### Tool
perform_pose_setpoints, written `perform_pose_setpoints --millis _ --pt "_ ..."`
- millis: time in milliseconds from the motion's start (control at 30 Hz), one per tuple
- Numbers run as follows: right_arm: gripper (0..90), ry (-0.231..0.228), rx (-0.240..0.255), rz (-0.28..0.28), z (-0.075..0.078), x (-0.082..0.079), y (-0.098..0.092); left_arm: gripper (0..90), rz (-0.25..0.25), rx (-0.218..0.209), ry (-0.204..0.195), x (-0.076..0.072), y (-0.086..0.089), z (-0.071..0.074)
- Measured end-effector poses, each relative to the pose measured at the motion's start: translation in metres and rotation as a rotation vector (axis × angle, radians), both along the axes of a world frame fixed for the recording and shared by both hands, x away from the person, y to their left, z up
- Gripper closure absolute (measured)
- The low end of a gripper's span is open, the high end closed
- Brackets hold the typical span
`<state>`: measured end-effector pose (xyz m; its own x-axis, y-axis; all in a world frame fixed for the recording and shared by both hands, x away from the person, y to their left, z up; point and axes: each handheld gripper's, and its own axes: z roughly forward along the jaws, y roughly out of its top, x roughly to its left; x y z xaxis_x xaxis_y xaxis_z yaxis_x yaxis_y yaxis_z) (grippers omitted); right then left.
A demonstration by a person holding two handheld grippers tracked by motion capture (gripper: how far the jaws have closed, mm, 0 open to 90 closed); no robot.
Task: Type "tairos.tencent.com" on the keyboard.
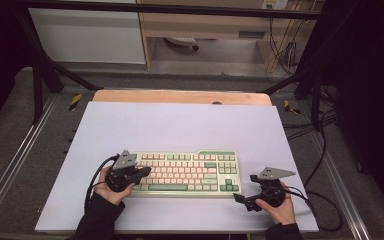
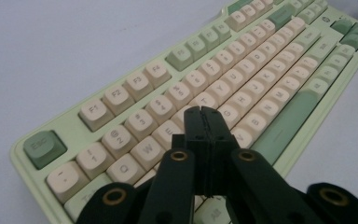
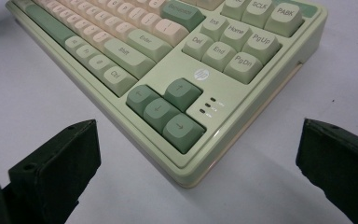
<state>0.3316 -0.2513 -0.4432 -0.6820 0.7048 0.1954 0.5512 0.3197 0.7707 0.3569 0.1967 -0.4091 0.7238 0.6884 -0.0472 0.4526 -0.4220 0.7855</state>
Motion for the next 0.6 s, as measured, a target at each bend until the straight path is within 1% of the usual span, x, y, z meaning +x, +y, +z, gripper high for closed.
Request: perform_pose_setpoints --millis 333,600 --pt "0.3 -0.002 -0.004 0.002 0.0 0.0 0.0 89.8 0.036 0.012 0.008 -0.001 0.015 -0.006" --pt "0.3 -0.001 -0.004 0.004 -0.001 0.0 0.0 89.8 0.051 0.027 0.023 0.004 0.017 -0.014"
